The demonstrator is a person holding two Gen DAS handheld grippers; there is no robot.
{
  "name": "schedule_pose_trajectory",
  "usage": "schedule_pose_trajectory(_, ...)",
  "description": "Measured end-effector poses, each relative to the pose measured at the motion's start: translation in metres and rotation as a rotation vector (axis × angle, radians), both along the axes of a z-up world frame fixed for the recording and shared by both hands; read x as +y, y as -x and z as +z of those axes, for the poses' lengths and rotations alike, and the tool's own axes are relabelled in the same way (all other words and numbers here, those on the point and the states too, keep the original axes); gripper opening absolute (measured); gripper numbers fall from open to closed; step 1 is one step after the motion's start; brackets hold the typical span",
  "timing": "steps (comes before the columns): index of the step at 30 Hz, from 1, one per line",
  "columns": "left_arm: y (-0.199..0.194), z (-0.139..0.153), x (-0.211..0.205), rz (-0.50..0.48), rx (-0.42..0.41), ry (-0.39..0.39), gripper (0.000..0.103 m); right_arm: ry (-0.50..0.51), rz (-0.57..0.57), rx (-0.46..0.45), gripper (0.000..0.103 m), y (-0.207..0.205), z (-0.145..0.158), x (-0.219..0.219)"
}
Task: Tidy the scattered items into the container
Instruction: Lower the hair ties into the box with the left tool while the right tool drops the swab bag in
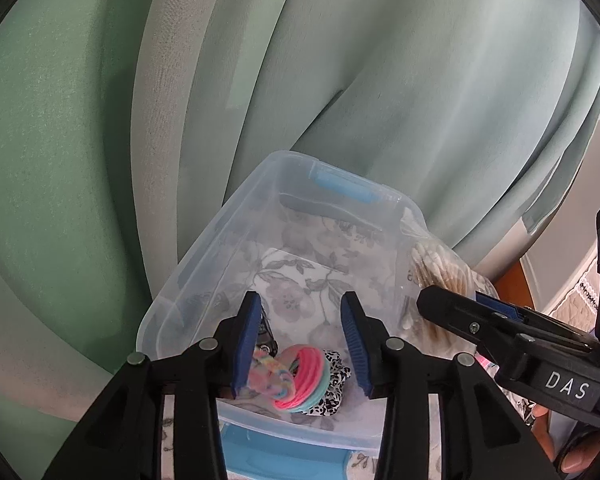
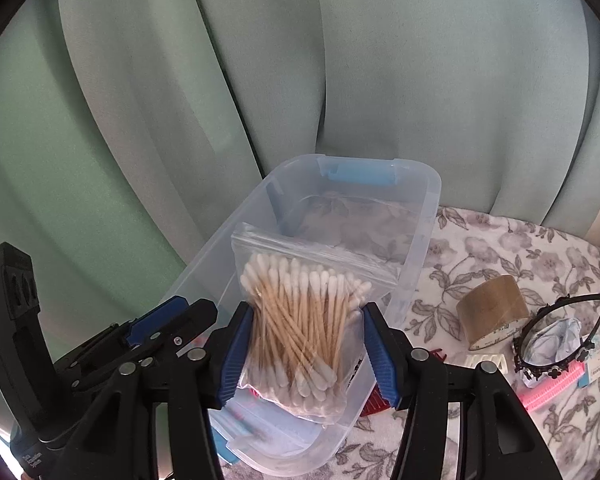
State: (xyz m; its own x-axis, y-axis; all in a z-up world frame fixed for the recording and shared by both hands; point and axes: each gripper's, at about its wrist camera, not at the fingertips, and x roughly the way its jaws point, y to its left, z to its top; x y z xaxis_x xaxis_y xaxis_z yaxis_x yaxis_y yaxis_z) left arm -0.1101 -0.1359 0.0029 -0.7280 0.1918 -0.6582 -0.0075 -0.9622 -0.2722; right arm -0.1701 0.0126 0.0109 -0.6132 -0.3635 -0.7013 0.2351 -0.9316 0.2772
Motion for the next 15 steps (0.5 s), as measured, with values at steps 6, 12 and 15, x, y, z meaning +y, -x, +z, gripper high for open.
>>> schedule_pose_trajectory(6, 0.005, -0.0098, 0.0024, 0.0, -0.005, -0.002, 0.052, 0.004, -0.003, 0.002, 0.065, -0.0001, -0.0006, 0.002)
schedule_pose_trajectory(12, 0.003, -0.0101, 0.0034, -0.001, -0.003, 0.002, 0.055, 0.004, -0.007, 0.007, 0.068, -0.001, 0.0017, 0.0076)
schedule_pose_trajectory(15, 0.0005, -0.0089, 0.0039, -0.004, -0.002, 0.002, 0.055, -0.003, -0.007, 0.005, 0.068, -0.0024, 0.0022, 0.0096)
